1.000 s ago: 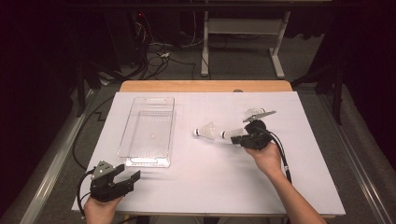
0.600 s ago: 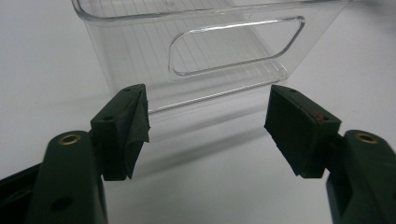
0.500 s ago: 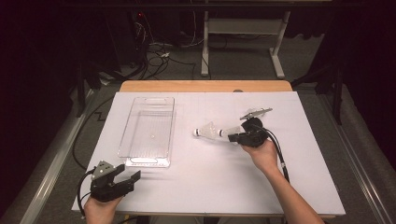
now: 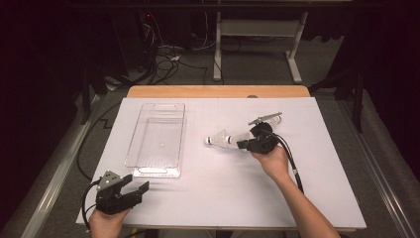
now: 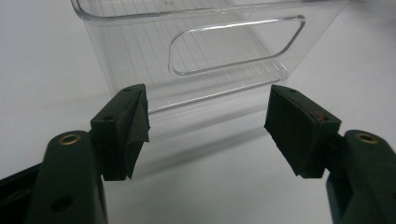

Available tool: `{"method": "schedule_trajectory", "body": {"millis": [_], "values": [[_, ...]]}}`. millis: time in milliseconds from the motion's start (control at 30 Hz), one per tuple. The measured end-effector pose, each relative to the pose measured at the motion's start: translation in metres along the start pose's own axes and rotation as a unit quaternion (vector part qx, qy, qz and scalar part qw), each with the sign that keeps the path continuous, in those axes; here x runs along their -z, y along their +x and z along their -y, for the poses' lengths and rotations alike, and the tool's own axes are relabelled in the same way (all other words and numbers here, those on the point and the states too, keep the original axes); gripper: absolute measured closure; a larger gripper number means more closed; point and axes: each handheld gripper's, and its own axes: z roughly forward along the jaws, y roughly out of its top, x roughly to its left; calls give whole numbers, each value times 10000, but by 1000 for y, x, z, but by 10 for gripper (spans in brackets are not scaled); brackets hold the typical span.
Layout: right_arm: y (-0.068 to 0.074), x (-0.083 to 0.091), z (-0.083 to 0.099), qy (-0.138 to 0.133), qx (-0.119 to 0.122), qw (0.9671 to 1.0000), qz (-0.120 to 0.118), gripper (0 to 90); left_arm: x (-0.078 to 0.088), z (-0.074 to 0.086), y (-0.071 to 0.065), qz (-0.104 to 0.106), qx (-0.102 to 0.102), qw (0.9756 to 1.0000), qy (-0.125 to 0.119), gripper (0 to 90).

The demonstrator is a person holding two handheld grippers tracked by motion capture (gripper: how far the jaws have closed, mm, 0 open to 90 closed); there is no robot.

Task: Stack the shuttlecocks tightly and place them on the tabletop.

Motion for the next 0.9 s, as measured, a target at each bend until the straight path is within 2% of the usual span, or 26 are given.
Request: {"method": "schedule_trajectory", "body": {"millis": [900], "values": [[2, -14, -9, 113, 53, 9999, -62, 900, -1, 0, -1, -5, 8, 10000, -15, 314]]}}
